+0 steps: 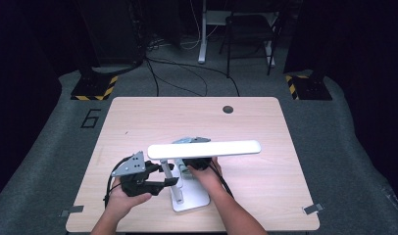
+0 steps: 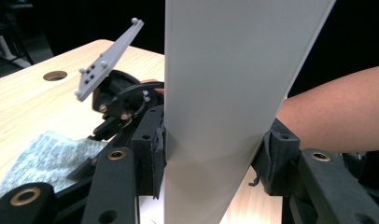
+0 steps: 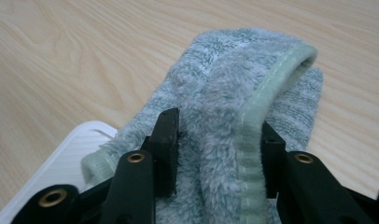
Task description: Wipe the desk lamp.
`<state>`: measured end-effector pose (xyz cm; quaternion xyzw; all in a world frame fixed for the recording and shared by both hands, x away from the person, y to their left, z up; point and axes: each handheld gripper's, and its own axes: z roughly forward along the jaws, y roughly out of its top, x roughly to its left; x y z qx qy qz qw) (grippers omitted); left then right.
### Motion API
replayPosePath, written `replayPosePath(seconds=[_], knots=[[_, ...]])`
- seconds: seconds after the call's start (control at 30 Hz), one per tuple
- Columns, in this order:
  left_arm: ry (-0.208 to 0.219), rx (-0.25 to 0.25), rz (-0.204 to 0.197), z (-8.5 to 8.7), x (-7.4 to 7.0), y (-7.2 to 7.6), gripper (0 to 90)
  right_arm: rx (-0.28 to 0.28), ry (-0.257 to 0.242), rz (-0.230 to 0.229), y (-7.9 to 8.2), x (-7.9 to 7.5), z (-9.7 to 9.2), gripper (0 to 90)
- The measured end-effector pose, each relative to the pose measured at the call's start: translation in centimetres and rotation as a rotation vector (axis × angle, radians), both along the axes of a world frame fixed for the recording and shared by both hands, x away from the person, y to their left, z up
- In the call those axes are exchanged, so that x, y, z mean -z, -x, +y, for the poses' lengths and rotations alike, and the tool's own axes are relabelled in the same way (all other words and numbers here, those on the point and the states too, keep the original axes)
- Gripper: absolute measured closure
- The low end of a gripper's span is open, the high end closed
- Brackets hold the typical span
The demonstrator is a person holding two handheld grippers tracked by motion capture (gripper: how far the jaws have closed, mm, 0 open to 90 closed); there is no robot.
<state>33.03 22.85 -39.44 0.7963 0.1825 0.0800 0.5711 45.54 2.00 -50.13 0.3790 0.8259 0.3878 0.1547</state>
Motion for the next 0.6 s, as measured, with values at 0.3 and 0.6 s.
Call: replayPosePath(seconds=[0.3,0.6], knots=[[0.01,0.04,-0.008,0.5,0.2,-0.3,51.4,0.02,-0.001,-0.001,-1.5,0.5,1.8,60.6],[0.021,0.036,-0.028,0.7,0.3,-0.5,51.9,-0.021,-0.009,0.05,-1.8,0.8,2.6,66.3]])
